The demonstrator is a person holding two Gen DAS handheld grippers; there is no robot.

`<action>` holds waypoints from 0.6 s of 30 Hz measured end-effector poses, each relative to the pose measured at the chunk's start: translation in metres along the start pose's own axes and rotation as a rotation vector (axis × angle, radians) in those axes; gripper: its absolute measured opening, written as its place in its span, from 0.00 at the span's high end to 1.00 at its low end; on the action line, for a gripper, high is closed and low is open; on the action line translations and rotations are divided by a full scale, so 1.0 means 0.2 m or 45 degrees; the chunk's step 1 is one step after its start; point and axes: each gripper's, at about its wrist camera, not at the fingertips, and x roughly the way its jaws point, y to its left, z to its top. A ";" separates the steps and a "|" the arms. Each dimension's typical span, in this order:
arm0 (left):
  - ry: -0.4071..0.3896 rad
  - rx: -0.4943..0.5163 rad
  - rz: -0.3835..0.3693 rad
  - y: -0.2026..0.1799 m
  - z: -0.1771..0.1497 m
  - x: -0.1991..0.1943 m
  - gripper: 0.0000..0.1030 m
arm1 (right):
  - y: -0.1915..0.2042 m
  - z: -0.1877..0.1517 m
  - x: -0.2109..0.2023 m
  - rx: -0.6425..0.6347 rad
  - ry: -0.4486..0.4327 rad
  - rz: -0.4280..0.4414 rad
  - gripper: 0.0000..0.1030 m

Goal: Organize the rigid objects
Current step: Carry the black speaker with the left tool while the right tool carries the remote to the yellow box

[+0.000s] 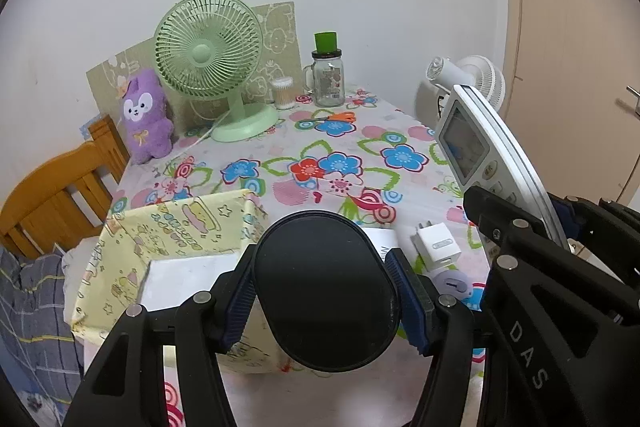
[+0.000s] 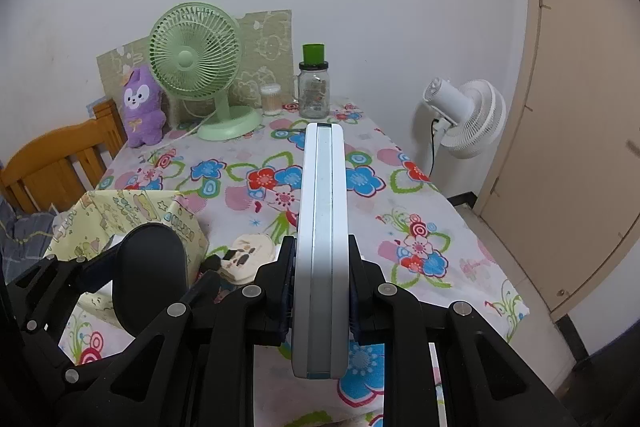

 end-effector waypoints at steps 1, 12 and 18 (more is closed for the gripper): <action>0.001 0.001 0.003 0.01 0.00 0.00 0.37 | 0.01 0.00 0.00 -0.002 0.000 0.001 0.76; 0.036 0.028 0.030 0.14 0.01 0.04 0.37 | 0.16 0.04 0.05 -0.035 0.035 0.001 0.76; 0.049 0.025 0.016 0.21 0.01 0.05 0.37 | 0.23 0.06 0.08 -0.044 0.055 0.007 0.76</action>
